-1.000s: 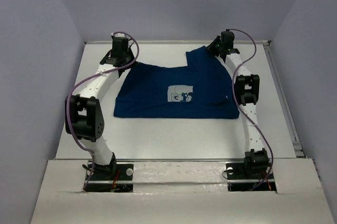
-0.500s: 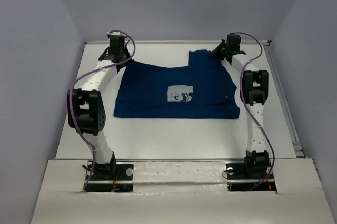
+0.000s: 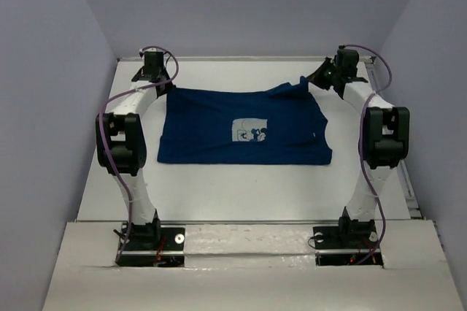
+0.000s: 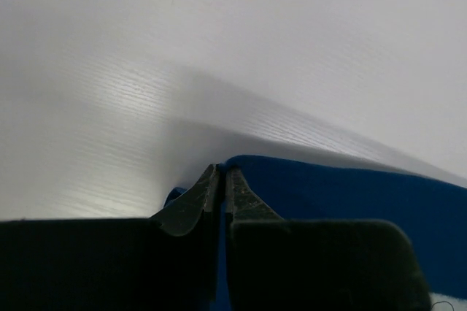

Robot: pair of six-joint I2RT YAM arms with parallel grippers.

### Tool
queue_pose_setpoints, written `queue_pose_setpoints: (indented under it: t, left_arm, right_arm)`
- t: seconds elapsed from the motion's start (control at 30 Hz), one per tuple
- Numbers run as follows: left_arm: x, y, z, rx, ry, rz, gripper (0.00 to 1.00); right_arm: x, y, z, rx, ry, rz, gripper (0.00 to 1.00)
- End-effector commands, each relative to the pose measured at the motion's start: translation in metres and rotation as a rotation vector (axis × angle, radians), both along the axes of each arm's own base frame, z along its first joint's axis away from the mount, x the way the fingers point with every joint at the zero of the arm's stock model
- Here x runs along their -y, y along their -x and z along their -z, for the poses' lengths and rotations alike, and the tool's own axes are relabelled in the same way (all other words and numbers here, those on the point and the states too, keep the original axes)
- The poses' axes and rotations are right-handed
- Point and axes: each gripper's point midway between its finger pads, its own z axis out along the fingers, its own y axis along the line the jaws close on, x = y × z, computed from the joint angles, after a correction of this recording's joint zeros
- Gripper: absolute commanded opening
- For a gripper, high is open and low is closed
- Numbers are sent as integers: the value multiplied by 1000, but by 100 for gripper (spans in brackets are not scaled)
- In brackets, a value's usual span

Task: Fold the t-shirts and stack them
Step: Fold the other side of the tshirt into a rectangle

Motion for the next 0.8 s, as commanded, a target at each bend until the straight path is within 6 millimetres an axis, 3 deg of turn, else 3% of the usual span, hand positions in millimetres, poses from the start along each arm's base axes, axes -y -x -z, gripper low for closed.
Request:
queue_pose_setpoints:
  t: [0.0, 0.07, 0.17, 0.2, 0.23, 0.3, 0.33, 0.5, 0.7, 0.77]
  left_arm:
    - [-4, -10, -28, 76, -23, -11, 0]
    - [-3, -8, -24, 65, -20, -11, 0]
    - [-6, -4, -24, 66, -3, -19, 0]
    - [-5, -4, -24, 69, 2, -19, 0]
    - [-5, -3, -24, 69, 3, -17, 0]
    - [-6, -1, -20, 56, 0, -20, 0]
    - [-6, -2, -20, 56, -2, -22, 0]
    - [-4, 7, -10, 41, 10, -17, 0]
    - [-3, 28, 3, 22, 26, -18, 0]
    - [-2, 33, 7, 19, 32, -21, 0]
  right_arm:
    - [6, 35, -22, 50, 66, -12, 0]
    - [7, 50, -32, 57, 81, -13, 0]
    - [8, 77, -11, 2, 95, -23, 0]
    - [8, 84, -20, 18, 98, -22, 0]
    - [8, 94, -10, -5, 99, -22, 0]
    - [9, 109, -11, -3, 103, -21, 0]
    - [9, 109, -17, 10, 105, -21, 0]
    - [10, 139, -6, -26, 113, -20, 0]
    - [14, 167, -8, -21, 123, 3, 0]
    - [16, 178, 1, -48, 127, 12, 0]
